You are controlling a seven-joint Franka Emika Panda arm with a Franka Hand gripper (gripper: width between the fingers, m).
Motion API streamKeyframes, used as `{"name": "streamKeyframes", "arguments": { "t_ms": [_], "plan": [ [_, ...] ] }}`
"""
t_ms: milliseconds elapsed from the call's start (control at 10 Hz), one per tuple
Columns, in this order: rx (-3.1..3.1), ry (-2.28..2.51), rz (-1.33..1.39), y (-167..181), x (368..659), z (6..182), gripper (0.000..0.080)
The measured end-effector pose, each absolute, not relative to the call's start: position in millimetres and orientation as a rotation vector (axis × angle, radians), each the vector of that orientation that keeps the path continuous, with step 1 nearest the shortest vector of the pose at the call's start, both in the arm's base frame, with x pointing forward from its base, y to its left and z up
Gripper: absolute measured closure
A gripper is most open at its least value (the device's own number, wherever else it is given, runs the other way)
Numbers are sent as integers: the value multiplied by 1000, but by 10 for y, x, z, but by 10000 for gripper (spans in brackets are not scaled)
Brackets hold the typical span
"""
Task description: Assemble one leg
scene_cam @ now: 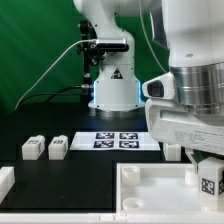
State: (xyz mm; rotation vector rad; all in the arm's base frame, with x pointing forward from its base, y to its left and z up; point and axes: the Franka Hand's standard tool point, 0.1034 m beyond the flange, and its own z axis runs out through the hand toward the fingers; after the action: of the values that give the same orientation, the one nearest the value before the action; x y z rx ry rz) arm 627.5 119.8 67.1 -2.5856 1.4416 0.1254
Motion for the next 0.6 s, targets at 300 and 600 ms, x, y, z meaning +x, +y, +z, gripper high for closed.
{"name": "streamKeyframes", "arguments": {
  "t_ms": [300, 600],
  "plan": [
    [-2059, 2107, 192, 1243, 6314, 665, 508],
    [-1748, 2360, 221, 1262, 6345, 662, 508]
  ]
}}
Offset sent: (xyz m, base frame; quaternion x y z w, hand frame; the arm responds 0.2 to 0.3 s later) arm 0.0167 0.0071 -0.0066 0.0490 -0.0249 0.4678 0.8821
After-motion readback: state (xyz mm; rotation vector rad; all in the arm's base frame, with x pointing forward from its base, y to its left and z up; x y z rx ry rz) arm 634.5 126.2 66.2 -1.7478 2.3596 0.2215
